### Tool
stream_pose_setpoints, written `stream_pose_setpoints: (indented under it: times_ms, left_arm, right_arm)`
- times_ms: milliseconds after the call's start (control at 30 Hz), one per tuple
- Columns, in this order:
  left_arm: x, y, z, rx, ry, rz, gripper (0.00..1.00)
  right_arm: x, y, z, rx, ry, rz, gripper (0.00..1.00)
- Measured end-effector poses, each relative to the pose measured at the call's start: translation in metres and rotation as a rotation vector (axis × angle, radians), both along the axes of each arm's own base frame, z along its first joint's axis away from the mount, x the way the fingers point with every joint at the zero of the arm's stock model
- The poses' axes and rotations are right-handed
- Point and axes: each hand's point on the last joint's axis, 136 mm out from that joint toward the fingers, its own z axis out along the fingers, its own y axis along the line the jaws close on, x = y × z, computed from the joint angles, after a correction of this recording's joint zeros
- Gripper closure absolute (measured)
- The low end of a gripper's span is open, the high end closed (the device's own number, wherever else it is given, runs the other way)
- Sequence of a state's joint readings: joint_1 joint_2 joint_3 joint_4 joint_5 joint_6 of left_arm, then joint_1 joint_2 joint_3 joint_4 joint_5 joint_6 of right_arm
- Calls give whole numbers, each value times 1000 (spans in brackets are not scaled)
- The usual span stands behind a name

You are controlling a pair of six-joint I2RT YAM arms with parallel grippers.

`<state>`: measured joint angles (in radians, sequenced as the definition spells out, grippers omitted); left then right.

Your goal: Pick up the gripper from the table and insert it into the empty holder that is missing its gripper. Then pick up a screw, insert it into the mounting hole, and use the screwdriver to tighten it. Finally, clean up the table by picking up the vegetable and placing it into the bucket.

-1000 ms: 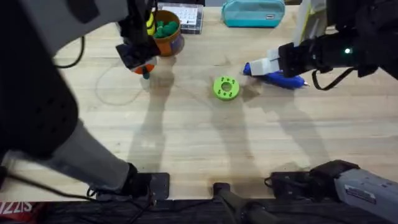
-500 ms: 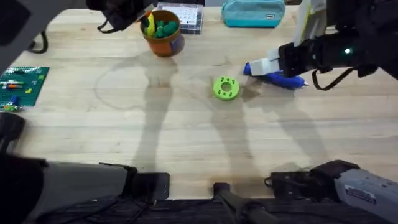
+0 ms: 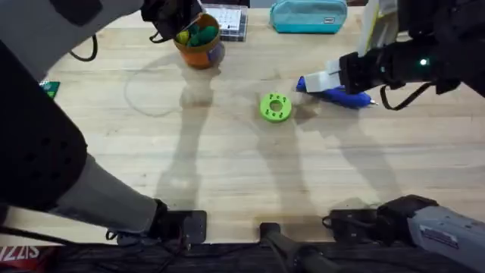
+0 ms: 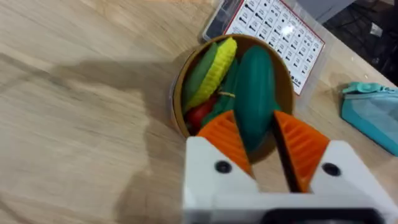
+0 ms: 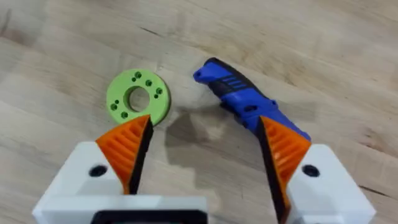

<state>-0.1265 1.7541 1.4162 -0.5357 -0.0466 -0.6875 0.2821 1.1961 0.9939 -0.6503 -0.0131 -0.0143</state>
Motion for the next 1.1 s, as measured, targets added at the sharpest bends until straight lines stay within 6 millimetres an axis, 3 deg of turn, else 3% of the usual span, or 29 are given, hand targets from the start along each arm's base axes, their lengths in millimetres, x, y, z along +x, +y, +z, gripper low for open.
stream_pose_setpoints:
  times_ms: [167, 400, 467, 600, 733, 833, 1033, 1067, 1100]
  left_arm:
    - [0, 0, -1, -1, 1, -1, 502]
    - [0, 0, 3, 1, -7, -6, 124]
    - [-2, -1, 12, 7, -25, -20, 29]
    - [-17, -2, 54, 29, -100, -84, 15]
    - [-52, -2, 101, 60, -156, -151, 15]
    - [-85, -5, 118, 91, -150, -251, 15]
    - [-151, -20, 110, 111, -22, -497, 15]
    - [-179, -22, 100, 102, 67, -561, 15]
    - [-187, -23, 96, 99, 96, -583, 15]
  right_arm:
    - [0, 0, 0, 0, 0, 0, 29]
    - [0, 0, 0, 0, 0, 0, 29]
    - [0, 0, 0, 0, 0, 0, 29]
    - [0, 0, 2, 2, -8, 0, 29]
    - [-1, 0, 19, 20, -68, 0, 29]
    - [-4, -1, 36, 36, -127, 0, 29]
    - [-16, -5, 68, 68, -234, 0, 29]
    - [-22, -6, 81, 80, -277, 0, 29]
    - [-24, -7, 84, 83, -288, 0, 29]
